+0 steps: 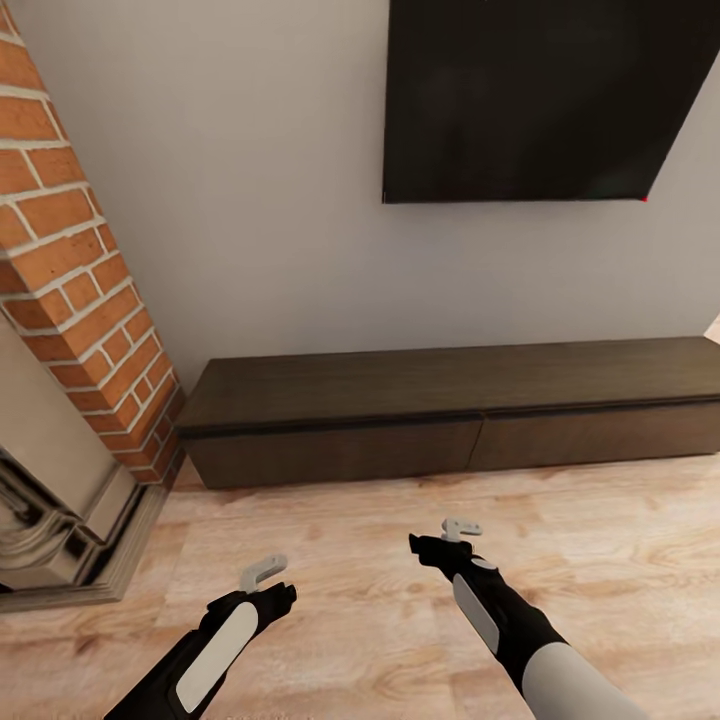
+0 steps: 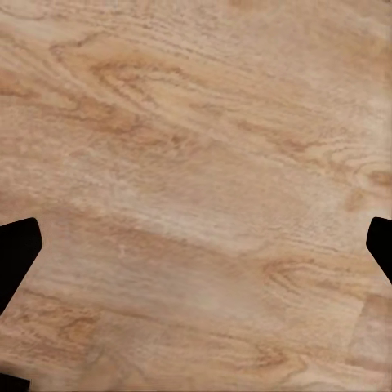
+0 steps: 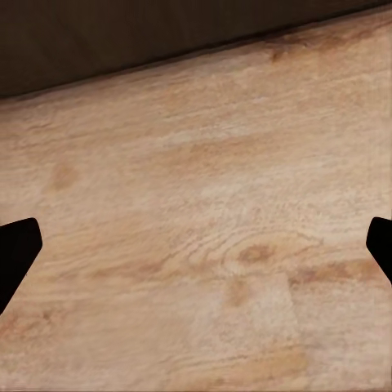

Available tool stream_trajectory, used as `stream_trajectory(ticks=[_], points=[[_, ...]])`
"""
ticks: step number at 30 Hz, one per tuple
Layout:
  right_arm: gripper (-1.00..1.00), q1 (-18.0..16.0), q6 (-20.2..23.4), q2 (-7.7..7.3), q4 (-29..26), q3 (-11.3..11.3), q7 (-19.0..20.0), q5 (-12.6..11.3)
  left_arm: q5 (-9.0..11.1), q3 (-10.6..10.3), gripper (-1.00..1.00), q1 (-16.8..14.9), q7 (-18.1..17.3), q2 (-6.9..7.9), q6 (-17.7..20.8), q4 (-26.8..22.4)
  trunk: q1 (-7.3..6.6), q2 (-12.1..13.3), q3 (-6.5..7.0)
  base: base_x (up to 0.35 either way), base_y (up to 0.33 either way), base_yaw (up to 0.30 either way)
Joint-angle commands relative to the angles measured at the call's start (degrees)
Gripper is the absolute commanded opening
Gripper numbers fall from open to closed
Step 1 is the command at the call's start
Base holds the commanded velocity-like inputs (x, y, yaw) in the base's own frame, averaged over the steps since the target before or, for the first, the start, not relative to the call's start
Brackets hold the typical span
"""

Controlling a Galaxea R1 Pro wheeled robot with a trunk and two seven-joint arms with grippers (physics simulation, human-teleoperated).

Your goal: Place each of the two pumpkins and all three candles from the living room inside a cabinet in the living room (use any cabinet), then make sure every cabinet is closed, and position the cauldron so it is next to a table in the living room.

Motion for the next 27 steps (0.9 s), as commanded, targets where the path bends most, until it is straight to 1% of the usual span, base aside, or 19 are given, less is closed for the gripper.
stream_trajectory(ticks=[1,6,12,24,27], points=[[1.0,0.0,0.2,0.02,0.1,0.4,-0.6,-0.6,0.4,-0.2,1.0,-0.1,0.5,0.06,0.0,-0.1,-0.24,0.4,0.11,-0.102,0.0,0.243],[1.0,0.0,0.3,0.06,0.3,0.4,-0.6,-0.5,0.4,-0.2,1.0,-0.1,0.5,0.06,0.0,-0.1,-1.34,2.4,0.89,-0.137,0.0,0.256],[1.0,0.0,0.2,-0.13,0.4,0.4,-0.6,-0.5,0.4,-0.2,1.0,-0.1,0.5,0.06,0.0,-0.1,-2.65,4.8,1.85,-0.231,0.055,0.212],[1.0,0.0,0.1,-0.37,0.5,0.4,-0.7,-0.6,0.3,-0.2,1.0,-0.1,0.5,0.06,0.0,-0.1,-5.29,9.6,3.99,-0.024,0.007,0.016],[1.0,0.0,0.0,-0.19,1.5,0.4,-0.6,-0.5,0.3,-0.2,1.0,-0.1,0.5,0.04,0.0,0.4,-5.95,10.8,4.53,0.0,0.0,0.0]])
